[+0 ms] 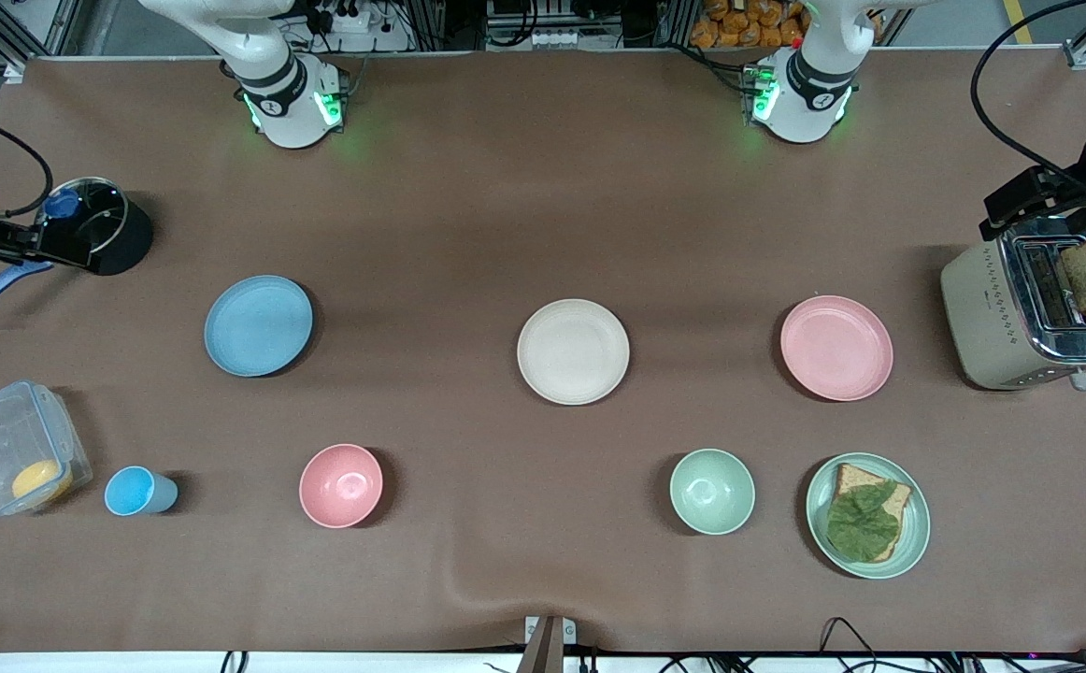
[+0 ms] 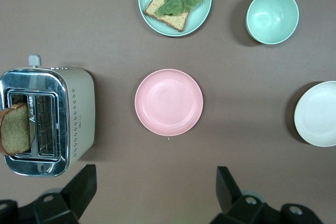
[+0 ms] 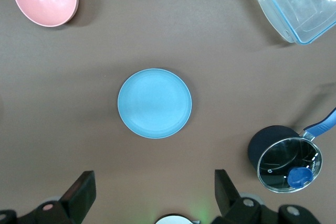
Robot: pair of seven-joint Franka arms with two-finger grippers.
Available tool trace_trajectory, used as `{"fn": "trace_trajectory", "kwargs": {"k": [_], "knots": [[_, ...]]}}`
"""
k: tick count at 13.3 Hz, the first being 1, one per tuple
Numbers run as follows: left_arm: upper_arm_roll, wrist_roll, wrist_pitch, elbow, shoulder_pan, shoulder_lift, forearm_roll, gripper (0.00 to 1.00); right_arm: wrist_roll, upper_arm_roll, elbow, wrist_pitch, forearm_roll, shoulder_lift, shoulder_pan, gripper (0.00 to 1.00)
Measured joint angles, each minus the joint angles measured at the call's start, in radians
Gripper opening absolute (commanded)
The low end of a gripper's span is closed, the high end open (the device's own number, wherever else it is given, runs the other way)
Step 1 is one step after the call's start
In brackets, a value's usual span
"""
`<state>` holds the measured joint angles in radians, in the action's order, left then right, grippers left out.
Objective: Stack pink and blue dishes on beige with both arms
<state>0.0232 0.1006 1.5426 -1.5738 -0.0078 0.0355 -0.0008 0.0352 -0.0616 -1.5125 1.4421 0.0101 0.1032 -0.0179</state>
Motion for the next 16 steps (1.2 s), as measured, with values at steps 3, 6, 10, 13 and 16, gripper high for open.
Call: {"fn": "trace_trajectory", "kwargs": {"k": [3,6,10,13,16], "knots": [[0.0,-0.032,-0.009,0.003,0.0,-0.002,0.0,1.0,0.0,0.0,0.0,0.0,0.0,0.0,0.0,1.0],[0.0,-0.036,-0.011,0.014,0.0,-0.02,0.0,1.0,0.0,0.0,0.0,0.0,0.0,0.0,0.0,1.0],[-0.003,-0.039,0.007,0.006,0.015,-0.097,0.001,1.0,0.0,0.0,0.0,0.0,0.0,0.0,0.0,1.0],[0.001,-0.04,0.197,-0.128,0.017,-0.165,0.071,1.0,0.0,-0.002,-0.005,-0.002,-0.001,0.002,-0.005,1.0],[0.0,-0.038,0.353,-0.259,0.025,-0.217,0.083,1.0,-0.001,-0.002,-0.032,-0.02,-0.002,0.031,-0.043,1.0]]}}
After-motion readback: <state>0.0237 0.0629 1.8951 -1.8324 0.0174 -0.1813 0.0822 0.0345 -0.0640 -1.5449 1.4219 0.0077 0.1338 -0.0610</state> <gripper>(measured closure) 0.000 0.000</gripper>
